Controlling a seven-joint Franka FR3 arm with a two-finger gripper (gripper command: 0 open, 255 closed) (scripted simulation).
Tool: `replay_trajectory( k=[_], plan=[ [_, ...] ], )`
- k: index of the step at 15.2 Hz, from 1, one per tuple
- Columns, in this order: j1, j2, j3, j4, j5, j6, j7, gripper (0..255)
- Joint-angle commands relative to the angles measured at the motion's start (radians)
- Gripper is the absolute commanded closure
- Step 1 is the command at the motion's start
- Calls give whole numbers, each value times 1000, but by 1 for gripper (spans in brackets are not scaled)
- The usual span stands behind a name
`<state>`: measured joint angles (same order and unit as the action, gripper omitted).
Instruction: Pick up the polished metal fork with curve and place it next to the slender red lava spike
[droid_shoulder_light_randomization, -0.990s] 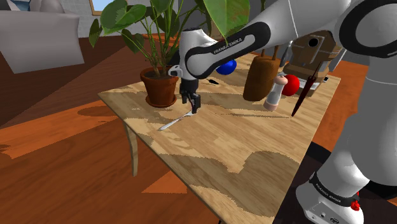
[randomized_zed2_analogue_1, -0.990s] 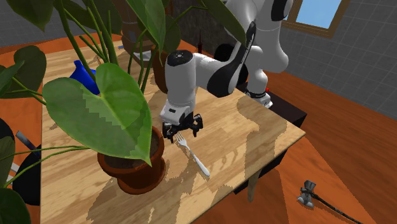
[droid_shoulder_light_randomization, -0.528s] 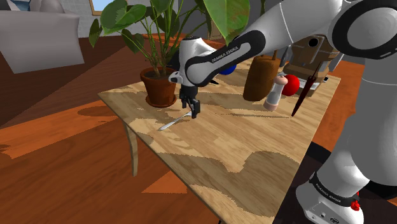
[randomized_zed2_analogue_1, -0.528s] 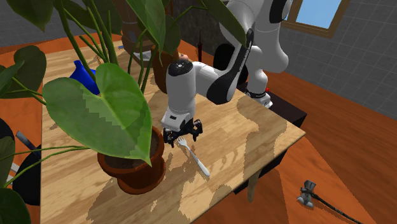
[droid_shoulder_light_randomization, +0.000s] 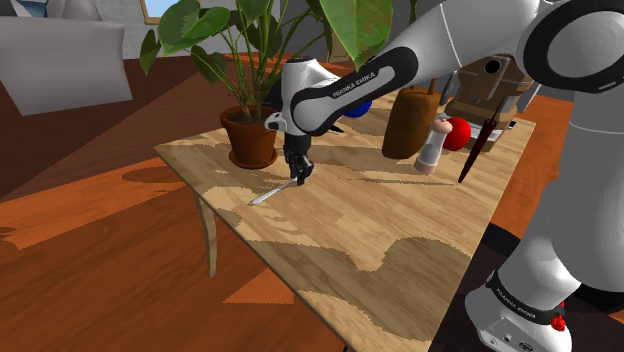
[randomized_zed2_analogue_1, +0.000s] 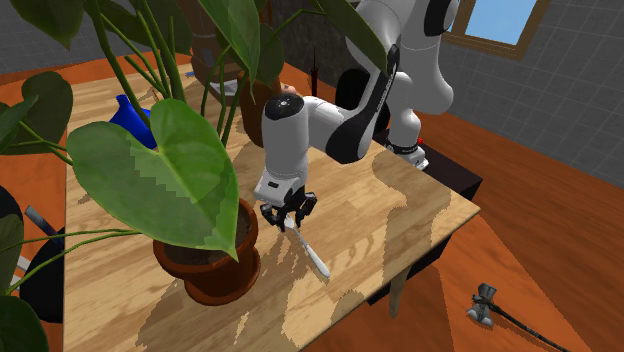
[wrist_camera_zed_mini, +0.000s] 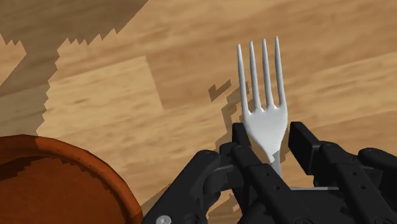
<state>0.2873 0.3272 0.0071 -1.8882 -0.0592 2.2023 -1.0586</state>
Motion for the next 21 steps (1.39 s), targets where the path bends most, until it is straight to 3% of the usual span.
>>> replay_trajectory(
  k=[1,7,21],
  plan=[
    [-1,5,-2,-1,-1,14,1,255],
    [-2,5,-2,0,-1,14,0,255],
    [-2,-75,0,83,5,-150,-9,255]
  ],
)
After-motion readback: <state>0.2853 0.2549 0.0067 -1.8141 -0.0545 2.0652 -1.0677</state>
